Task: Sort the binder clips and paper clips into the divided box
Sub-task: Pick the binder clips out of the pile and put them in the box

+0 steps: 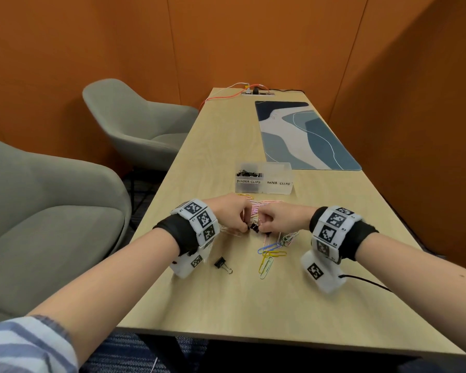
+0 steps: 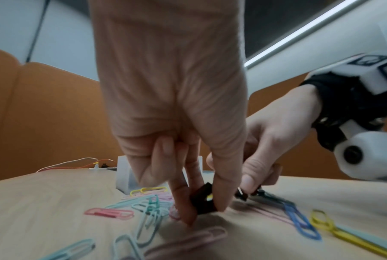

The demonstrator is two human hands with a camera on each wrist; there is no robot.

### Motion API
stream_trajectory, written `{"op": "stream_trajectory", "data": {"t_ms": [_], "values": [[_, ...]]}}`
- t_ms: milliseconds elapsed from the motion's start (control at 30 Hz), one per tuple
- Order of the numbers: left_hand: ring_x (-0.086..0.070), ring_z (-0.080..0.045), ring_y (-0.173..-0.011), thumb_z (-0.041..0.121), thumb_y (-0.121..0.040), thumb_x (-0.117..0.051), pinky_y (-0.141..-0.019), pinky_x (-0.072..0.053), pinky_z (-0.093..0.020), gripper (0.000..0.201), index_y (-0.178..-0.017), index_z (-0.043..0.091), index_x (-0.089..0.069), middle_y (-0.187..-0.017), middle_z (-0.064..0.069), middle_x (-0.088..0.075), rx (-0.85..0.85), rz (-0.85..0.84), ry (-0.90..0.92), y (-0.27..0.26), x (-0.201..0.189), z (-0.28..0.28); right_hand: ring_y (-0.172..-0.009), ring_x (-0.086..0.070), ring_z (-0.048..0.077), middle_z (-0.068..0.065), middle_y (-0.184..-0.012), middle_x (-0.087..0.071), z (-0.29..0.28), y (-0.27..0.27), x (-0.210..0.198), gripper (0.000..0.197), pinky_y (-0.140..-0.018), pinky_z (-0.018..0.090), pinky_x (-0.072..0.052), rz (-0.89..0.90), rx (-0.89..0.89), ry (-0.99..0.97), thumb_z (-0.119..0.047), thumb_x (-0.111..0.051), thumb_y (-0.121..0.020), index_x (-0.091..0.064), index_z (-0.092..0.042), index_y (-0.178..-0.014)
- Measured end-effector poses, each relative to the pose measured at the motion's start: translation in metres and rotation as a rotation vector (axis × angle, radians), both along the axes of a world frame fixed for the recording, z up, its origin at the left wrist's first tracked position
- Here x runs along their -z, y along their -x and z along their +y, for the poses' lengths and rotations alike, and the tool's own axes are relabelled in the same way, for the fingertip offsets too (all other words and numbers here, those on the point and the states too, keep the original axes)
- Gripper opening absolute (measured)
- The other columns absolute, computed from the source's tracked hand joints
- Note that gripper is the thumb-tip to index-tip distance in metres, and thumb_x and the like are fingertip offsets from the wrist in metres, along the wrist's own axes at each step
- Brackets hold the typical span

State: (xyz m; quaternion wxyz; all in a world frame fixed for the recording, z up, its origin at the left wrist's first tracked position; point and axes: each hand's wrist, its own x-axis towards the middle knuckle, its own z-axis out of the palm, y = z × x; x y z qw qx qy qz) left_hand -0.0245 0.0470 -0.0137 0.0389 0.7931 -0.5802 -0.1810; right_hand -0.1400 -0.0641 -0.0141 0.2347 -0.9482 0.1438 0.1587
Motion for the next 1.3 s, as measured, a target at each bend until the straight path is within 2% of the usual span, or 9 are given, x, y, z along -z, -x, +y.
{"op": "stream_trajectory", "data": {"t_ms": [100,233,400,633,833,900,1000,1167,1300], "values": [[-0.055,-0.015,-0.084,0.022,-0.08,-0.071,-0.075,-0.043,-0.025,0.027,-0.104,0.013,-0.065,-0.09,0.002,-0.059,-0.036,0.086,-0.04,-0.011,-0.002,0.0,-0.051,-0.042,0.011,0.002,-0.067,-0.051,-0.012,0.002,-0.004,0.023,-0.042,0.018,-0.039,0.003,0.158,-0.318,-0.011,-0.056,-0.091,-0.046,-0.017,-0.072],[-0.056,-0.013,-0.077,0.024,-0.08,-0.073,-0.076,-0.047,-0.029,0.018,-0.095,0.02,-0.063,-0.08,0.01,-0.057,-0.091,0.205,-0.019,-0.03,-0.018,-0.003,-0.045,-0.03,0.008,0.002,-0.06,-0.034,-0.028,0.004,-0.008,0.024,-0.041,0.018,-0.028,-0.018,0.375,-0.702,-0.006,-0.051,-0.094,-0.045,-0.014,-0.073],[-0.051,-0.011,-0.069,0.026,-0.082,-0.071,-0.052,-0.039,-0.02,0.024,-0.1,0.014,-0.063,-0.082,0.002,-0.059,-0.345,0.223,0.266,-0.058,-0.041,-0.03,-0.049,-0.03,0.008,0.002,-0.061,-0.038,-0.048,-0.017,-0.031,0.027,-0.038,0.015,-0.028,-0.2,0.537,-0.843,-0.004,-0.049,-0.095,-0.044,-0.012,-0.069],[-0.055,-0.021,-0.081,0.03,-0.081,-0.072,-0.068,-0.045,-0.027,0.039,-0.108,0.002,-0.068,-0.1,-0.011,-0.069,-0.529,0.123,0.209,-0.068,-0.038,-0.077,-0.052,-0.03,0.01,0.003,-0.061,-0.035,-0.072,-0.073,-0.05,0.015,-0.045,0.02,-0.029,-0.286,0.689,-0.725,-0.006,-0.051,-0.094,-0.046,-0.009,-0.08],[-0.047,-0.018,-0.057,0.013,-0.094,-0.044,-0.055,-0.042,-0.027,0.023,-0.099,0.0,-0.062,-0.087,-0.011,-0.061,-0.655,0.37,0.229,-0.077,-0.039,-0.091,-0.049,-0.034,0.016,0.004,-0.054,-0.039,-0.068,-0.104,-0.049,0.026,-0.051,0.025,-0.033,-0.145,0.694,-0.447,-0.009,-0.058,-0.088,-0.047,-0.01,-0.065],[-0.051,-0.022,-0.058,0.007,-0.095,-0.037,-0.067,-0.053,-0.034,0.021,-0.1,-0.001,-0.056,-0.078,-0.014,-0.058,-0.707,0.559,0.261,-0.078,-0.042,-0.093,-0.05,-0.036,0.017,0.005,-0.054,-0.041,-0.065,-0.109,-0.05,0.027,-0.055,0.028,-0.035,-0.127,0.687,-0.399,-0.01,-0.058,-0.088,-0.048,-0.01,-0.063],[-0.063,-0.033,-0.086,0.007,-0.097,-0.035,-0.099,-0.051,-0.045,0.028,-0.113,-0.002,-0.055,-0.097,-0.02,-0.06,-0.716,0.661,0.292,-0.078,-0.041,-0.094,-0.057,-0.043,0.019,0.006,-0.063,-0.049,-0.061,-0.115,-0.052,0.023,-0.062,0.029,-0.038,-0.129,0.65,-0.357,-0.008,-0.056,-0.088,-0.051,-0.009,-0.065],[-0.063,-0.032,-0.103,0.011,-0.096,-0.042,-0.081,-0.056,-0.037,0.037,-0.128,-0.005,-0.051,-0.127,-0.022,-0.058,-0.678,0.658,0.391,-0.084,-0.035,-0.087,-0.06,-0.05,0.021,0.01,-0.069,-0.051,-0.054,-0.122,-0.053,0.015,-0.06,0.027,-0.047,-0.161,0.688,-0.383,-0.004,-0.05,-0.091,-0.051,-0.004,-0.076],[-0.06,-0.023,-0.089,0.013,-0.095,-0.039,-0.078,-0.057,-0.036,0.034,-0.123,0.004,-0.056,-0.109,-0.013,-0.061,-0.612,0.486,0.408,-0.076,-0.046,-0.066,-0.09,-0.063,0.03,0.015,-0.088,-0.061,-0.045,-0.118,-0.054,0.023,-0.094,0.044,-0.053,-0.222,0.653,-0.331,-0.005,-0.046,-0.094,-0.057,0.005,-0.111]]}}
